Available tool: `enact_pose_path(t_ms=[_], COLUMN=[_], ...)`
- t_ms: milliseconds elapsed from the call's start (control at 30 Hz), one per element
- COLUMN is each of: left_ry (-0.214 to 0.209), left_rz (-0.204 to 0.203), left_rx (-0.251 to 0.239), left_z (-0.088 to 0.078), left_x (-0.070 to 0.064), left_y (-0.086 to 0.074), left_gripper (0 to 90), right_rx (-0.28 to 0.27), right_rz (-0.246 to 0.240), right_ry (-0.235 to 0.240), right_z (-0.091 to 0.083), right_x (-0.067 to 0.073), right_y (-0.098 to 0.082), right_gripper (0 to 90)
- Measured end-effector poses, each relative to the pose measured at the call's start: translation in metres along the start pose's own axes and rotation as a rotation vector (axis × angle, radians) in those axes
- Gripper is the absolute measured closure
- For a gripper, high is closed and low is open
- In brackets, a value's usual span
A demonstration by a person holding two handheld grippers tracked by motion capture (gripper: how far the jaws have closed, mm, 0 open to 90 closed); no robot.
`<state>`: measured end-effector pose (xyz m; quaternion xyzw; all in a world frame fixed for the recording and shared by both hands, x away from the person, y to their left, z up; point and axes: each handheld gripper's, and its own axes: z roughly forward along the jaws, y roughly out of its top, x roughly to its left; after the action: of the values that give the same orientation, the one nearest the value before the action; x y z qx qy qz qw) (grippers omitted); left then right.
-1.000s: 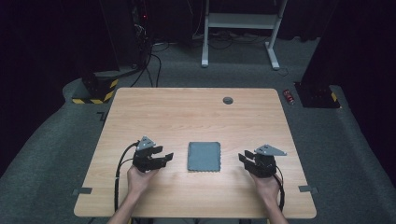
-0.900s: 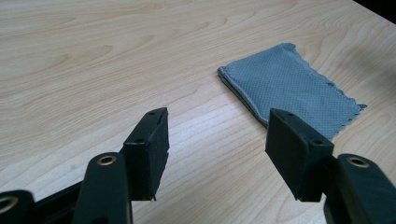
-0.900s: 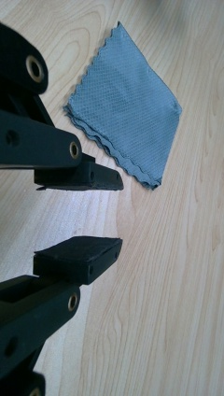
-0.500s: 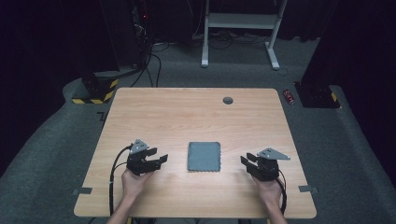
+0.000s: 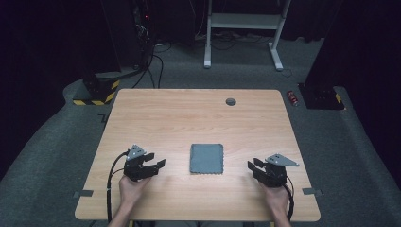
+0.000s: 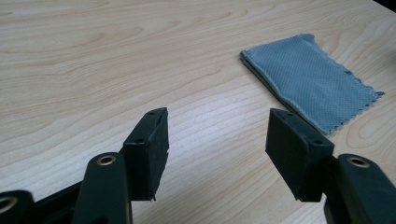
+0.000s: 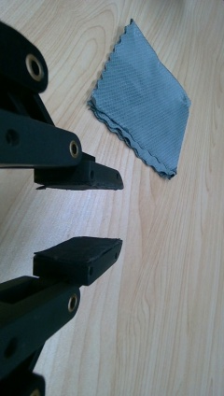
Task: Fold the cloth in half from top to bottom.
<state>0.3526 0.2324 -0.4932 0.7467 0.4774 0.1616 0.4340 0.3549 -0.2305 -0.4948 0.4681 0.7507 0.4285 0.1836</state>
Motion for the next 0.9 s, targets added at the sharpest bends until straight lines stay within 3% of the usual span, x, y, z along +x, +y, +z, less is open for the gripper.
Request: enact_pose_path(t_ms=[700,900], left_ry=[0.053,0.058], left_rz=[-0.039,-0.047], left_rx=[0.037,0.042], left_z=[-0.004,-0.002], left_x=[0.018,0.020], left_y=[-0.018,-0.022], left_gripper=[39.5,39.5], right_rx=[0.027,0.043], right_rz=[0.040,0.025], right_ry=[-0.048,-0.069], right_z=[-0.003,-0.001], right_x=[-0.016,-0.019], right_y=[-0.016,-0.020], right_gripper=[64.6,64.5])
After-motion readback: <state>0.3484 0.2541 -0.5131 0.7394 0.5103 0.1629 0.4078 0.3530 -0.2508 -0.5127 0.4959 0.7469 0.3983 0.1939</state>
